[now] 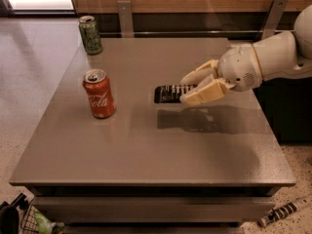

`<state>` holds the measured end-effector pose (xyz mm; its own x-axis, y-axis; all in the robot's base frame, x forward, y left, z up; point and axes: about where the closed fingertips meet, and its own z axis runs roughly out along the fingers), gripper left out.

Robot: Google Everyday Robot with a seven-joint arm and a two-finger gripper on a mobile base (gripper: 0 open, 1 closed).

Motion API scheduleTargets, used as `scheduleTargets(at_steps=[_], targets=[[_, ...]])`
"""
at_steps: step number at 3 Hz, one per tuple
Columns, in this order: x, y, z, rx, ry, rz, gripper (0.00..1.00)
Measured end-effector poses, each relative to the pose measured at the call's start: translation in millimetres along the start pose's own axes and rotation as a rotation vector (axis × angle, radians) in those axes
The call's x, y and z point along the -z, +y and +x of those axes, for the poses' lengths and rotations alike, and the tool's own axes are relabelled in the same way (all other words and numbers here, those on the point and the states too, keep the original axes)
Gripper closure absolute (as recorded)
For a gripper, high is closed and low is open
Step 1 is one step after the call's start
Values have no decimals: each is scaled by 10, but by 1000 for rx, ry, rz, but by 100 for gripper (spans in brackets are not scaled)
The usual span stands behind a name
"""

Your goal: Move rxbar chocolate near green can

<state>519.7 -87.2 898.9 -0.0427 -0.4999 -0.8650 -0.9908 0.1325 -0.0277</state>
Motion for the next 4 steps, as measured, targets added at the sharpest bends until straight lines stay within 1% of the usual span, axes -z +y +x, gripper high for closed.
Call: scheduleTargets(at_steps=[1,2,3,4], targets=[[94,-401,-179,-24,4,65,100],[-22,-1051,-373,-64,14,182,100],[-189,-1491,-511,-81,37,262,100],[-430,-1932,-687,-79,54,346,100]])
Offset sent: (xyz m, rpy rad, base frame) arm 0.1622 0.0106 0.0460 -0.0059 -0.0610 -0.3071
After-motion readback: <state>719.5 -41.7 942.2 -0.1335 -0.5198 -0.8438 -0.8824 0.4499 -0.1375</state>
